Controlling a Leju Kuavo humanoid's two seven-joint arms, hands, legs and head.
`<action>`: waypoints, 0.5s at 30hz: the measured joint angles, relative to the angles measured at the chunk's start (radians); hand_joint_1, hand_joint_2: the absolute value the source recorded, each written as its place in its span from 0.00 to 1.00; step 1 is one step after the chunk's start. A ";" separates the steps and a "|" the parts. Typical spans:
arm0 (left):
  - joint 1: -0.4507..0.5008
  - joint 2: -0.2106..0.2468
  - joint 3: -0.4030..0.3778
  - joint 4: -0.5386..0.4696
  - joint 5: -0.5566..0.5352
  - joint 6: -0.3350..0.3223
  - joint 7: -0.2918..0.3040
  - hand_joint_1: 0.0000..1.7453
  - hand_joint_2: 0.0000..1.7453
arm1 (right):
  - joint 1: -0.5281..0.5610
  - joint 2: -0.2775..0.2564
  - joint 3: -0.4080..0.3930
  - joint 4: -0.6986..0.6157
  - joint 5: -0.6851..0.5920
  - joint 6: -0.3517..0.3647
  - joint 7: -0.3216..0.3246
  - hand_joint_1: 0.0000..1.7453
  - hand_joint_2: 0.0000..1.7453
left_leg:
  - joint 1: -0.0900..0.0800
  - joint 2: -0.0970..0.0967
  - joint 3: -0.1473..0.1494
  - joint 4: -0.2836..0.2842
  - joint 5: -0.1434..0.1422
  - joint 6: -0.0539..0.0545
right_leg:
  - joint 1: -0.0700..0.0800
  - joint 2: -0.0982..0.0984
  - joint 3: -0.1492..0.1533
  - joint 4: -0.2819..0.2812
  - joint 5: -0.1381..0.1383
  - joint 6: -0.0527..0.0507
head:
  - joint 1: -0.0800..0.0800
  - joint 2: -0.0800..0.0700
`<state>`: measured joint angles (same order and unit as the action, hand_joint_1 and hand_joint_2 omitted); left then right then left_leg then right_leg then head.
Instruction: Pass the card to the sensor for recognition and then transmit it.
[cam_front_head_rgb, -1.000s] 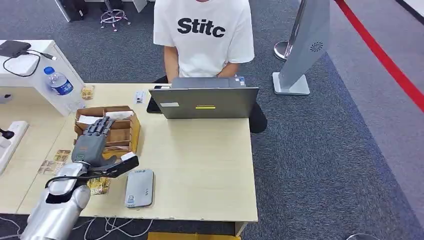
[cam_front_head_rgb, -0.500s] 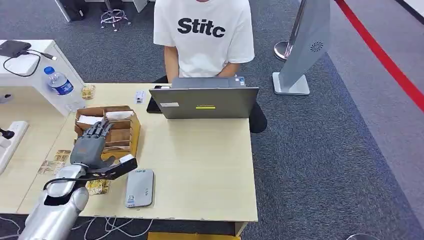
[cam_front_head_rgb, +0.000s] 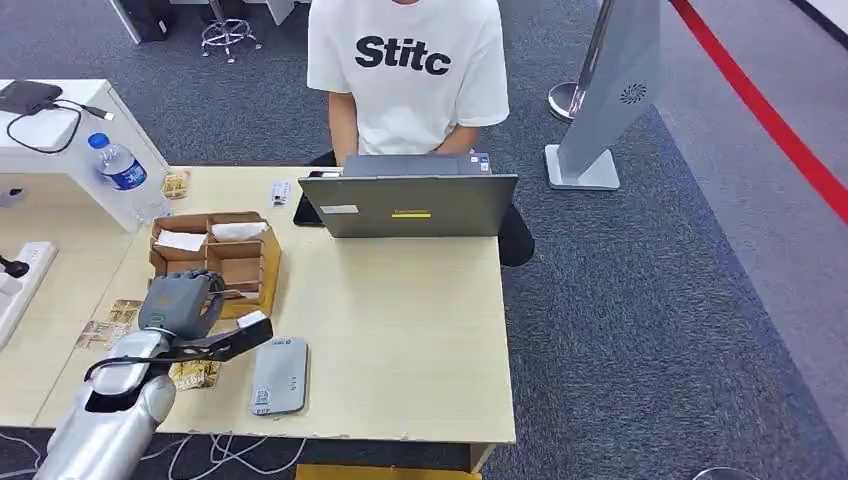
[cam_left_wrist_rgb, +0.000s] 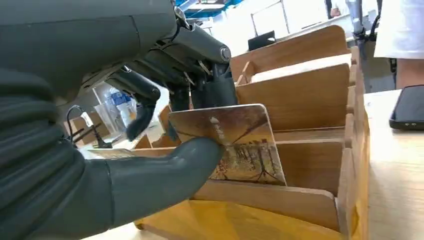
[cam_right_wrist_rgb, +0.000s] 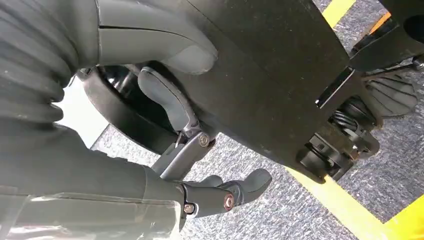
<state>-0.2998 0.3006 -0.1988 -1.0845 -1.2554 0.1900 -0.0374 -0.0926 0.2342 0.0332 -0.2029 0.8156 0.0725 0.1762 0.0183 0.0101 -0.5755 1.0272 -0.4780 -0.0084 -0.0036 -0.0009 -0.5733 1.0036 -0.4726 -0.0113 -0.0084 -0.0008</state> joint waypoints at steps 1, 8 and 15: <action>0.000 0.000 0.000 0.000 0.000 0.000 0.000 1.00 1.00 | 0.000 0.000 0.000 0.000 0.000 0.000 0.000 0.00 1.00 | 0.000 0.000 0.000 0.000 0.000 0.000 | 0.000 0.000 0.000 0.000 0.000 0.000 | 0.000 0.000; 0.000 0.000 0.000 0.000 0.000 0.000 0.000 1.00 1.00 | 0.000 0.000 0.000 0.000 0.000 0.000 0.000 0.00 1.00 | 0.000 0.000 0.000 0.000 0.000 0.000 | 0.000 0.000 0.000 0.000 0.000 0.000 | 0.000 0.000; 0.000 0.000 0.000 0.000 -0.002 -0.003 0.000 1.00 1.00 | 0.000 0.000 0.000 0.000 0.000 0.000 0.000 0.00 1.00 | 0.000 0.000 0.000 0.000 0.000 0.000 | 0.000 0.000 0.000 0.000 0.000 0.000 | 0.000 0.000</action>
<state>-0.2998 0.3006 -0.1988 -1.0845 -1.2570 0.1873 -0.0374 -0.0926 0.2342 0.0332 -0.2029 0.8156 0.0725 0.1762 0.0183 0.0101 -0.5755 1.0272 -0.4780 -0.0084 -0.0036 -0.0009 -0.5733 1.0036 -0.4726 -0.0113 -0.0084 -0.0008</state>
